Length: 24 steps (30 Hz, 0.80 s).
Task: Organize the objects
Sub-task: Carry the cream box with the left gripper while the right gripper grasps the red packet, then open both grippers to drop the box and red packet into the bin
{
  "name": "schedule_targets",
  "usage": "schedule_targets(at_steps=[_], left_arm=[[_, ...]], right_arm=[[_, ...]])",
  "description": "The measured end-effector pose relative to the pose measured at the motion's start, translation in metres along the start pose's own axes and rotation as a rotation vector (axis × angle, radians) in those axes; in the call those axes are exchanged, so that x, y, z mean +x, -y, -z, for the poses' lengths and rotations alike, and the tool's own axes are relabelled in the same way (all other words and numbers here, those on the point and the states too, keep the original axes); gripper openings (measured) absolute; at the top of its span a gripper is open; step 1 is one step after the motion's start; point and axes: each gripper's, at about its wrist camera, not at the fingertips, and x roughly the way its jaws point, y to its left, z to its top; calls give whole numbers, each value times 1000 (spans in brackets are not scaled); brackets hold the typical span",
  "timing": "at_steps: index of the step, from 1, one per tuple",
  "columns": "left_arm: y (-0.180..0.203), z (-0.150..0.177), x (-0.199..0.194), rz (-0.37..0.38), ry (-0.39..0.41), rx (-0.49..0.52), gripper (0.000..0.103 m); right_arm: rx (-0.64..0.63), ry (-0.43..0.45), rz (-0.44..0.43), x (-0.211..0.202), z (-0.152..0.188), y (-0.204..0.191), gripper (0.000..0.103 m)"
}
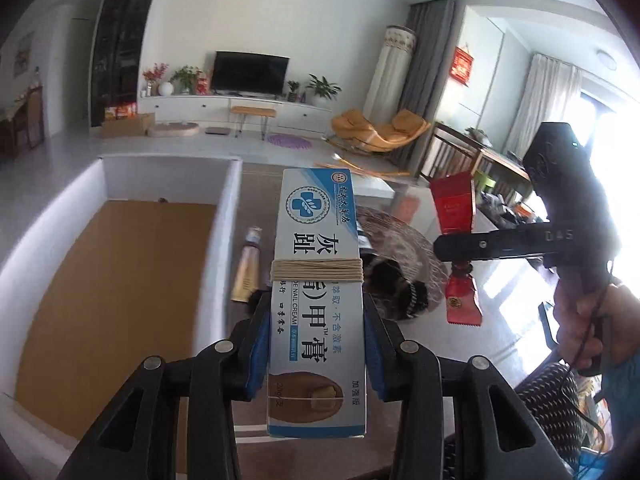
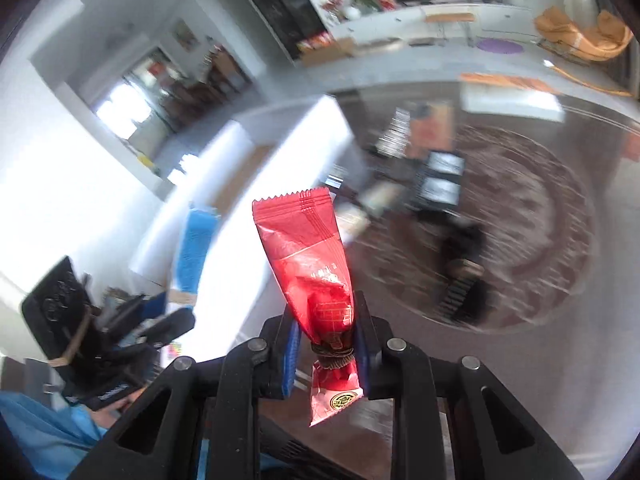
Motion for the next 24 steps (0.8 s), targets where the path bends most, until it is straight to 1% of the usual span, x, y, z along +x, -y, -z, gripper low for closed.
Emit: schedule_targets(at_steps=[2, 3, 6, 8, 10, 12, 13, 14, 15, 16, 17, 18, 20, 22, 24], left_arm=[[-32, -8, -11, -91, 20, -11, 40], [-49, -10, -12, -150, 17, -12, 40], [-93, -9, -11, -270, -18, -40, 40], [-119, -7, -7, -347, -49, -55, 40], [-138, -1, -4, -403, -76, -70, 40], [-154, 5, 0, -452, -108, -92, 41], [-159, 8, 3, -473, -135, -100, 41], [-161, 13, 8, -490, -162, -105, 42], [-164, 15, 10, -516, -175, -108, 54], [-165, 15, 11, -540, -174, -110, 74], [-163, 15, 10, -564, -158, -111, 83], [-161, 14, 7, -572, -134, -109, 91], [-152, 10, 4, -554, -92, -101, 92], [-138, 3, 4, -520, -65, -97, 92], [-120, -5, 6, -463, -37, -85, 92]], right_arm=[[-13, 5, -82, 18, -17, -33, 24], [-25, 1, -114, 30, -26, -50, 24], [-64, -10, -145, 61, -47, -91, 24], [-62, -39, -174, 89, -58, -113, 24], [-54, -71, -208, 115, -60, -127, 24], [-48, -110, -218, 143, -58, -141, 25], [-52, -133, -208, 155, -55, -146, 26], [-66, -157, -180, 167, -52, -150, 31], [-86, -178, -124, 180, -47, -153, 50], [-101, -183, -78, 186, -43, -155, 63], [-112, -177, -40, 189, -39, -153, 78], [-128, -155, -11, 185, -34, -152, 79], [-166, -100, 42, 169, -26, -145, 79], [-176, -29, 91, 144, -18, -129, 79], [-164, 49, 140, 114, -10, -103, 84]])
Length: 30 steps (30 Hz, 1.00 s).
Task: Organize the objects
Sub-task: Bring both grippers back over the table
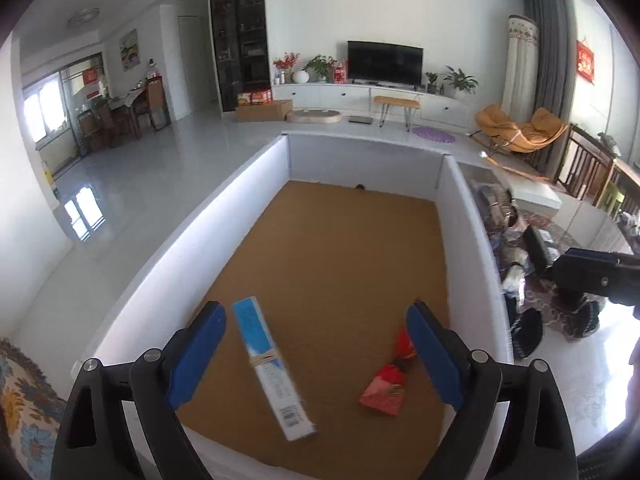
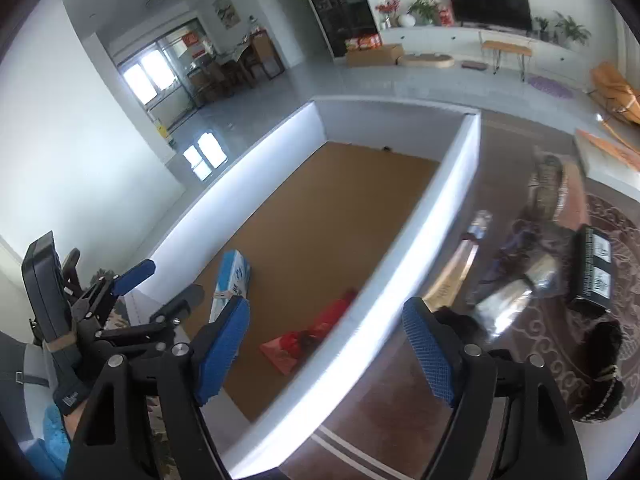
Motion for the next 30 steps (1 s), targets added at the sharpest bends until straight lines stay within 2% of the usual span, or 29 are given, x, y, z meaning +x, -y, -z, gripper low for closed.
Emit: schedule_targets(at_steps=[2, 4, 5, 7, 10, 13, 15, 18, 24, 30], left_arm=[[27, -4, -13, 77, 32, 25, 92], [60, -6, -29, 161, 68, 69, 94], [79, -3, -39, 205, 80, 98, 95], [118, 6, -52, 294, 85, 162, 103], [179, 29, -54, 410, 32, 265, 103], [231, 62, -37, 475, -67, 339, 103], [257, 80, -15, 482, -121, 366, 103], [274, 99, 12, 424, -156, 405, 103], [270, 110, 38, 373, -187, 385, 103], [264, 115, 50, 345, -208, 381, 103]], right_arm=[[-2, 78, 90, -27, 18, 29, 90], [-9, 145, 243, -54, 48, 66, 96], [3, 153, 322, -63, 65, 87, 96], [58, 130, 426, -77, 90, 137, 96], [157, 80, 532, -92, 132, 194, 96], [216, 60, 609, -105, 162, 224, 96], [226, 49, 645, -106, 173, 234, 96], [245, 42, 679, -104, 184, 239, 96], [310, 58, 662, -92, 199, 252, 96], [298, 50, 658, -88, 200, 252, 96]])
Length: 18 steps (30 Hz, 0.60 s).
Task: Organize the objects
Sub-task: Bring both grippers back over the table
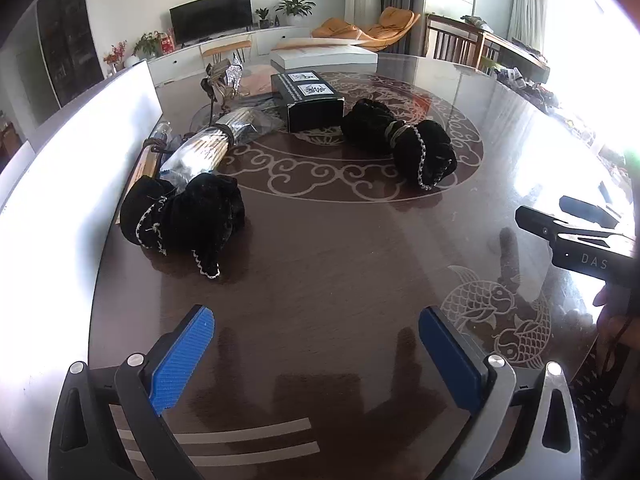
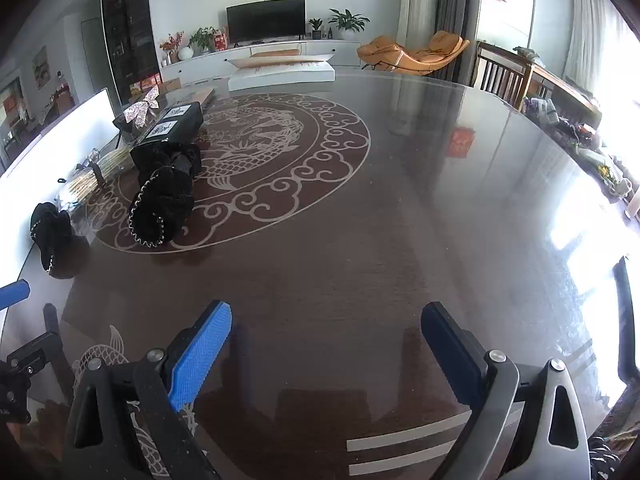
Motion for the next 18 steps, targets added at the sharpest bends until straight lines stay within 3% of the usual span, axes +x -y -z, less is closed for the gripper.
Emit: schedule_targets(at_steps=[8, 18], left_arm=[[-2, 1, 5, 5, -7, -10, 103], [-10, 3, 5, -8, -25, -32, 103]], right_arm=[[-41, -3, 15, 2, 1, -10, 96], [4, -24, -18, 5, 1, -3, 97]])
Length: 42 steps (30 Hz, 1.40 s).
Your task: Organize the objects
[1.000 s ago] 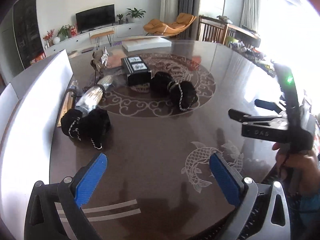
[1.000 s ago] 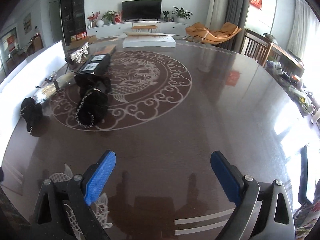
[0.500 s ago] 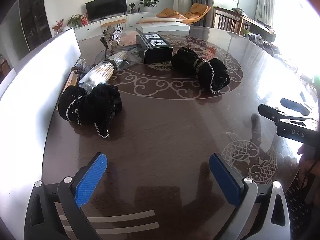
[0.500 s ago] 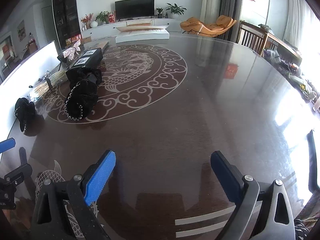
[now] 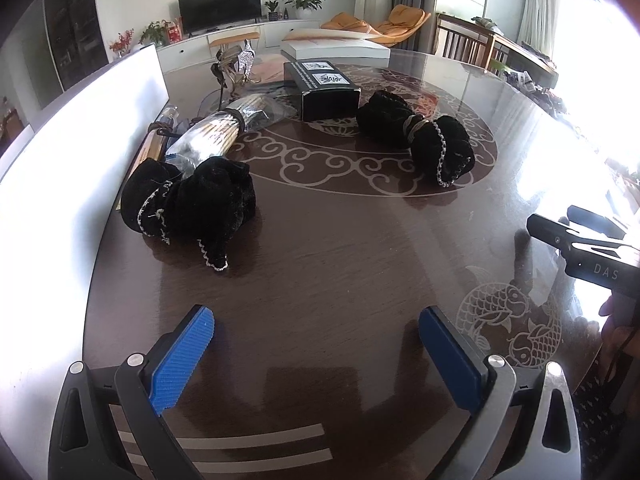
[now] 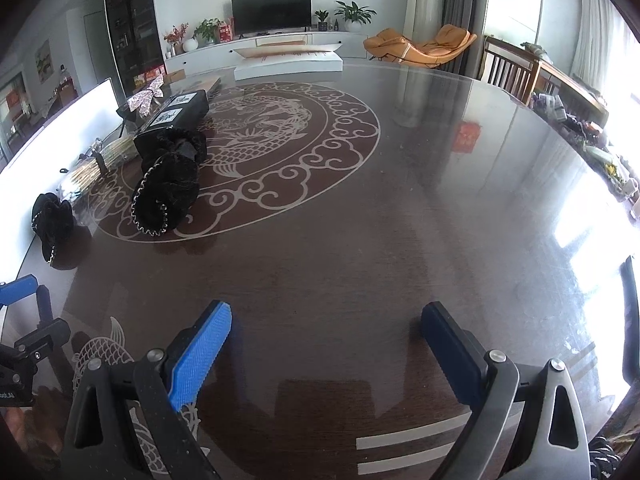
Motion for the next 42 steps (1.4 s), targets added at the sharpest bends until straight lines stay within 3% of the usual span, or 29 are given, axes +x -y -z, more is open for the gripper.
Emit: schedule_targets(at_steps=[12, 17, 19, 21, 25, 27, 30, 36, 39, 42], left_arm=[[-5, -12, 6, -25, -58, -20, 103], [-21, -44, -17, -79, 54, -64, 103], [-31, -63, -12, -82, 60, -118, 103], [-43, -78, 1, -146, 69, -169, 103], [-60, -91, 38, -175, 8, -217, 103], [-57, -91, 43, -180, 21, -170, 102], [-43, -83, 35, -116, 41, -92, 90], [22, -57, 20, 62, 55, 147, 90], [50, -50, 17, 74, 53, 242, 92], [56, -50, 7, 85, 67, 253, 92]], right_arm=[[-9, -12, -5, 1, 1, 0, 103], [-7, -6, -4, 0, 2, 0, 103], [-8, -5, -3, 0, 2, -1, 103], [-8, -4, -3, 0, 2, -1, 103], [-8, 0, -3, 0, 2, -2, 103], [-8, 2, -4, 1, 2, -2, 103], [-7, 2, -4, 1, 2, -2, 103], [-8, 2, -4, 1, 2, -2, 103], [-8, 2, -4, 1, 2, -3, 103], [-7, 2, -3, 1, 2, -2, 103]])
